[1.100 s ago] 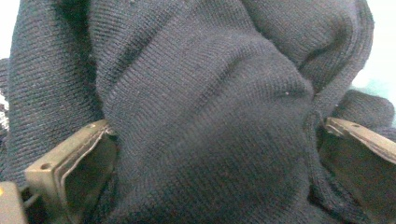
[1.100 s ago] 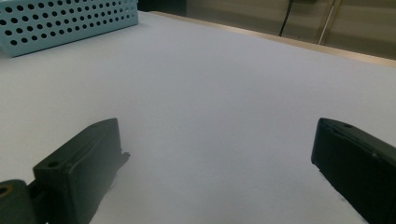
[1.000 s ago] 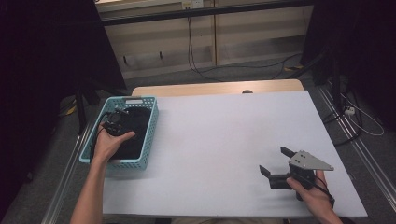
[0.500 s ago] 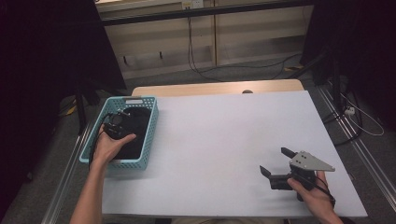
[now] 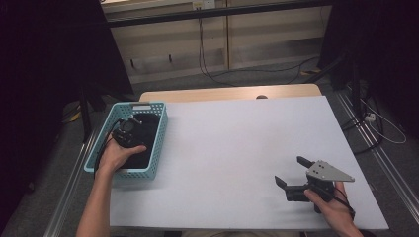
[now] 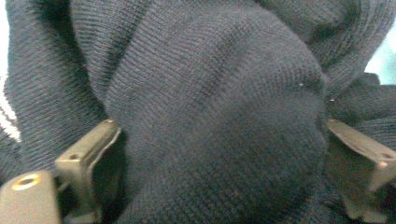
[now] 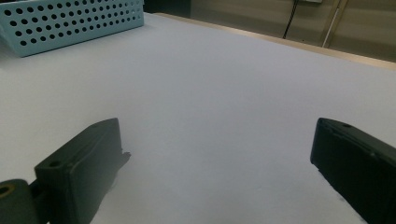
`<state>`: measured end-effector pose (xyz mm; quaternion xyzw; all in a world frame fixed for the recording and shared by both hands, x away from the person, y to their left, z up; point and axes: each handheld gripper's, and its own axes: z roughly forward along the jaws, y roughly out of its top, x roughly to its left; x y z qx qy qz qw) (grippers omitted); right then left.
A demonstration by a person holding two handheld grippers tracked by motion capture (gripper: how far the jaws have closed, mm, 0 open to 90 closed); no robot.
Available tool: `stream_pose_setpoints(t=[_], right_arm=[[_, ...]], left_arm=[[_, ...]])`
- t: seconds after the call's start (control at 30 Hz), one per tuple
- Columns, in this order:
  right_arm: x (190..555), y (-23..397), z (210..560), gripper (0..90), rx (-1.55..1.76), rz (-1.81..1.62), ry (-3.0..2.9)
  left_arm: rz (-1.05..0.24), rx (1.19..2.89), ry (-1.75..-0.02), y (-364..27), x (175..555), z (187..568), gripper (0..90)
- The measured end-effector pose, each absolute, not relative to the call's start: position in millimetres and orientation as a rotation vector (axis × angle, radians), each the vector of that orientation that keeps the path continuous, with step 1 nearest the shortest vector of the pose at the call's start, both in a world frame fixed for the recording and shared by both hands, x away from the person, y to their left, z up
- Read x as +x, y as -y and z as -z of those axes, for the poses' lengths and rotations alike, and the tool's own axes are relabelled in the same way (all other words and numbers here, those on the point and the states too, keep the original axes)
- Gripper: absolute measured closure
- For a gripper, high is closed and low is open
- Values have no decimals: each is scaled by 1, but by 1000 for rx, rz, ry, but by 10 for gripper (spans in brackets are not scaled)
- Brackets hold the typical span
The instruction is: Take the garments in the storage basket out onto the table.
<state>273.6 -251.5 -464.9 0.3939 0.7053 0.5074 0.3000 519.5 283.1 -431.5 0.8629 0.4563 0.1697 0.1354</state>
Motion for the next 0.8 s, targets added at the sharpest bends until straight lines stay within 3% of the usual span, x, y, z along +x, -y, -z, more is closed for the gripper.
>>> stream_pose_setpoints(t=[0.3, 0.53, 0.8], right_arm=[[274, 252, 465, 18, 1047, -1347, -1872], [274, 252, 465, 18, 1049, -1347, -1872], [275, 252, 465, 18, 1056, -1346, -1868]], left_arm=[[-573, 2507, -1316, -281, 518, 426, 345], [-529, 2454, -1356, -285, 520, 419, 492], [-539, 2381, -1360, -289, 515, 414, 541]])
